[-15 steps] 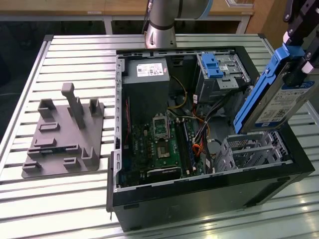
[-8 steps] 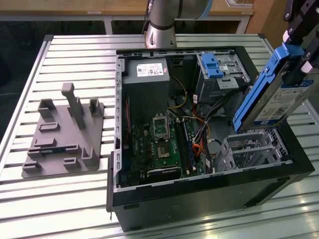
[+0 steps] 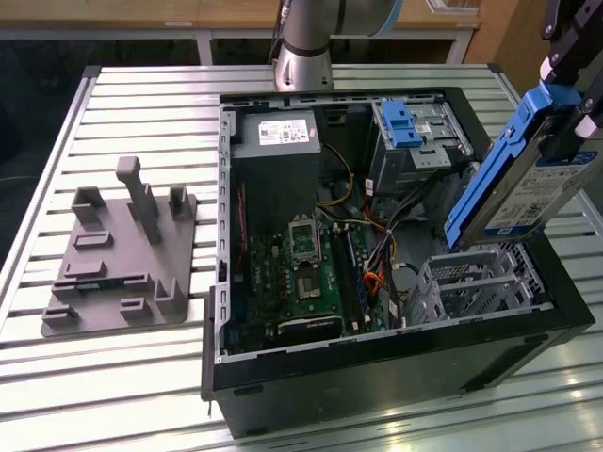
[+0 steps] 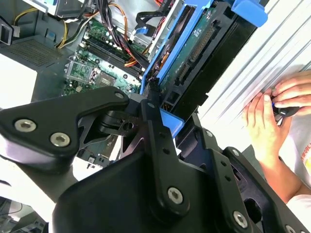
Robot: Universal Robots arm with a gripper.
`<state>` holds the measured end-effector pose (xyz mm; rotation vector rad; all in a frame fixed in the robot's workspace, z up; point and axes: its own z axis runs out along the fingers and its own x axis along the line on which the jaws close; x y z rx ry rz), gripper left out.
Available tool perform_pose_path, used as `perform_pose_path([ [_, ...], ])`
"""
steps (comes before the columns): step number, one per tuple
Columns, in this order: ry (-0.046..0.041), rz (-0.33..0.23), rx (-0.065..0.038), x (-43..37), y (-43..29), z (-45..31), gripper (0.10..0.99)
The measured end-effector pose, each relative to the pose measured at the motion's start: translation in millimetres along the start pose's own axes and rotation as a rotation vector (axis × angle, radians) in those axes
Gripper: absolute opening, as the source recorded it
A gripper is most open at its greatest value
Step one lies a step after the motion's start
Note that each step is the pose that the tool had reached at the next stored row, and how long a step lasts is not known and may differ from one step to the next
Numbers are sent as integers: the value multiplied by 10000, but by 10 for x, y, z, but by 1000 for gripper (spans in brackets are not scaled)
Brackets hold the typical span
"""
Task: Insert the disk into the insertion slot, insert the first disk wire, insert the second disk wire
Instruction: 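Insert the disk into the insertion slot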
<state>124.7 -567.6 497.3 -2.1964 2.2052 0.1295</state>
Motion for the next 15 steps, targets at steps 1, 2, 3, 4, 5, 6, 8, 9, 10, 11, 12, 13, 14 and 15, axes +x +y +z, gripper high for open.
perform_pose_path([
  [1, -1, -3, 0, 0, -5, 1, 365],
  [2, -1, -8, 0, 0, -7, 2, 365],
  [3, 0, -16, -1, 1, -8, 3, 365],
  [4, -1, -25, -1, 1, -9, 5, 365],
  [5, 0, -37, -3, 1, -10, 6, 365],
  [6, 1, -45, -3, 1, -10, 7, 365],
  [8, 2, -47, -3, 1, -10, 7, 365],
  [9, 1, -47, -3, 1, -10, 7, 365],
  [10, 2, -48, -3, 1, -10, 7, 365],
  [11, 1, -48, -4, 1, -10, 7, 365],
  [12, 0, -49, -4, 1, -11, 8, 365],
  [13, 2, -55, -4, 1, -15, 9, 365],
  [14, 2, -61, -5, 1, -20, 11, 365],
  [15, 0, -69, -5, 1, -25, 16, 365],
])
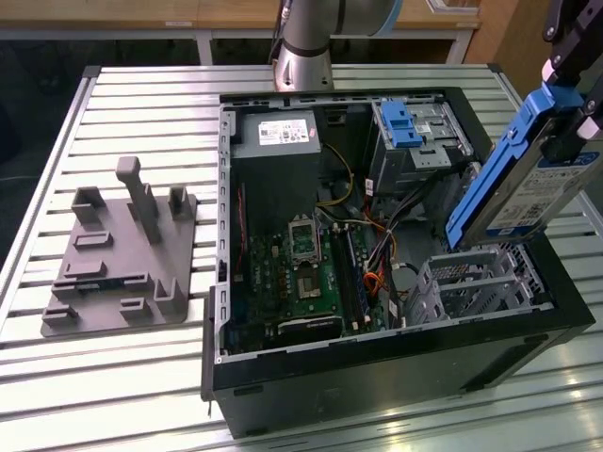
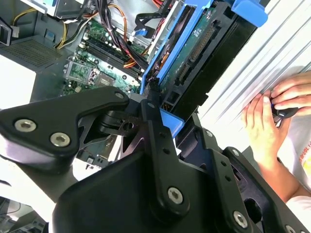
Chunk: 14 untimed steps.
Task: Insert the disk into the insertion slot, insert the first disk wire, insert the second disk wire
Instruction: 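Insert the disk into the insertion slot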
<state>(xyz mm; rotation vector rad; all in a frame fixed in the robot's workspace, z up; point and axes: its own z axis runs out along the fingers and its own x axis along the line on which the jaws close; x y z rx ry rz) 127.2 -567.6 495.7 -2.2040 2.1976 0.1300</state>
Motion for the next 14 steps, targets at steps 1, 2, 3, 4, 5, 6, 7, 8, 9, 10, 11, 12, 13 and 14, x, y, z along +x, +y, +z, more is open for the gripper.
perform_pose_path([
  [1, 2, -15, -1, 0, -6, 4, 365],
  [2, 4, -31, -1, 1, -9, 9, 365],
  [3, 4, -51, -3, 1, -11, 16, 365],
  [4, 4, -68, -5, 2, -11, 24, 365],
  [5, 4, -82, -6, 3, -11, 33, 365],
  [6, 4, -90, -7, 4, -12, 42, 365],
  [7, 4, -96, -7, 5, -13, 49, 365],
  [8, 5, -100, -8, 5, -13, 57, 365],
  [9, 6, -106, -8, 5, -13, 64, 365],
  [10, 6, -113, -8, 6, -14, 71, 365],
  [11, 6, -120, -9, 7, -14, 79, 365],
  [12, 7, -129, -10, 7, -14, 86, 365],
  [13, 7, -137, -10, 7, -15, 93, 365],
  [14, 7, -149, -11, 8, -15, 101, 365],
])
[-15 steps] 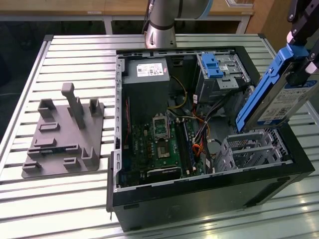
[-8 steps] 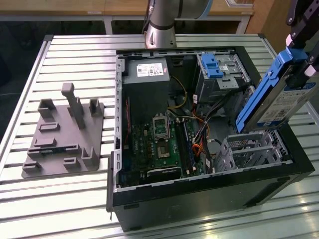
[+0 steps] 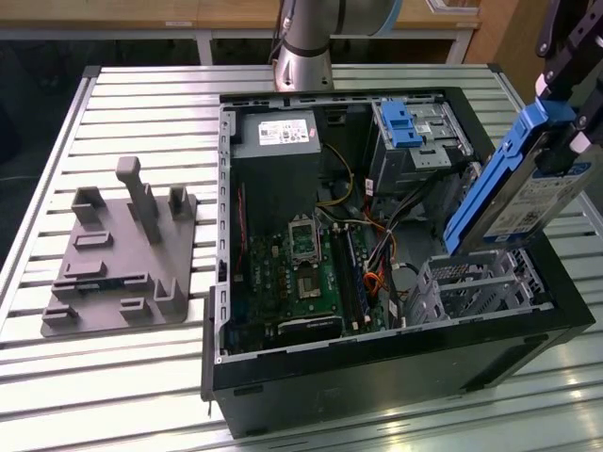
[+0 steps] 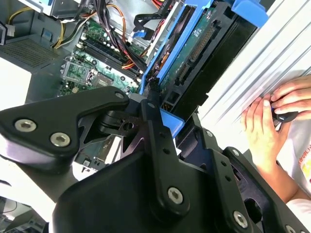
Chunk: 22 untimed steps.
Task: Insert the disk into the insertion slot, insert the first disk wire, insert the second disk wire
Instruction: 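Insert the disk into the insertion slot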
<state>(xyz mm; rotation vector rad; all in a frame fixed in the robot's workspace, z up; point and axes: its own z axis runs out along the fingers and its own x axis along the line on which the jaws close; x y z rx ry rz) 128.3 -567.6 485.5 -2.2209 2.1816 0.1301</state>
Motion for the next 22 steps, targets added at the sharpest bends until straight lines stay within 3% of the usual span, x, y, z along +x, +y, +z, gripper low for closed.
perform_pose_path([
  [12, 5, -109, -9, 7, -4, 86, 365],
  [22, 5, -110, -9, 8, -5, 106, 365],
])
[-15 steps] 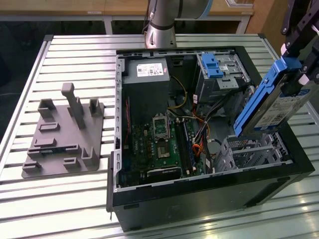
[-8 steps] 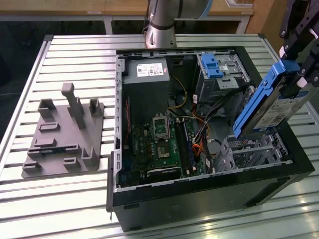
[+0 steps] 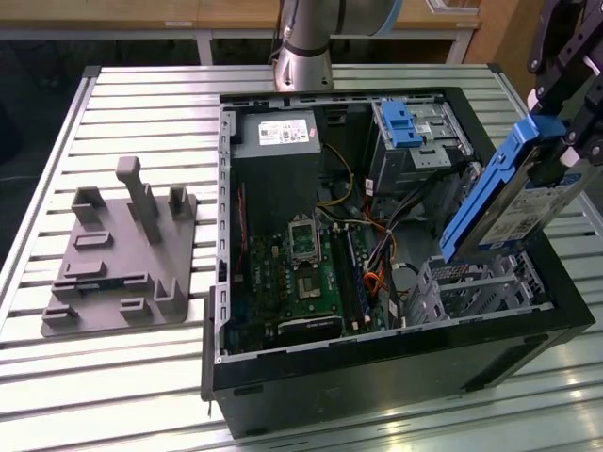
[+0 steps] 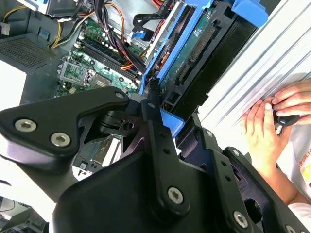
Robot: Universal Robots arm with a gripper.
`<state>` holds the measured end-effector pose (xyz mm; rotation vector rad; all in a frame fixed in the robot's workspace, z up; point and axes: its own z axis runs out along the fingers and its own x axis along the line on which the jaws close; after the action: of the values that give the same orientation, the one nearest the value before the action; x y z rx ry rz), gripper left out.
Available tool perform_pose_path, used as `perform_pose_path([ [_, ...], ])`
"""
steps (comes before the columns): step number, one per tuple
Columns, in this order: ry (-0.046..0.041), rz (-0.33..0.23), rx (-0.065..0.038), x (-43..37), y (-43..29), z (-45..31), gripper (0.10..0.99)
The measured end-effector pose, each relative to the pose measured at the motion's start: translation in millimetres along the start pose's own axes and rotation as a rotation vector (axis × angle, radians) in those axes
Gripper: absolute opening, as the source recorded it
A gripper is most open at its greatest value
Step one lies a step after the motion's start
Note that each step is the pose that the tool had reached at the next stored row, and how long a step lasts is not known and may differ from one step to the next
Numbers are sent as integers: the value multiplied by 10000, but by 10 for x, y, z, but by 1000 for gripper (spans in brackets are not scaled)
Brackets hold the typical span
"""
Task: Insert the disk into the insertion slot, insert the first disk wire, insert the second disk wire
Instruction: 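Insert the disk into the insertion slot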
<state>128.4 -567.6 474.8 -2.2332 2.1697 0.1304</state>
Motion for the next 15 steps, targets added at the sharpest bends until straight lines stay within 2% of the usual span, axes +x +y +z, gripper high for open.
perform_pose_path([
  [15, 0, 0, 0, 6, -9, 72, 365],
])
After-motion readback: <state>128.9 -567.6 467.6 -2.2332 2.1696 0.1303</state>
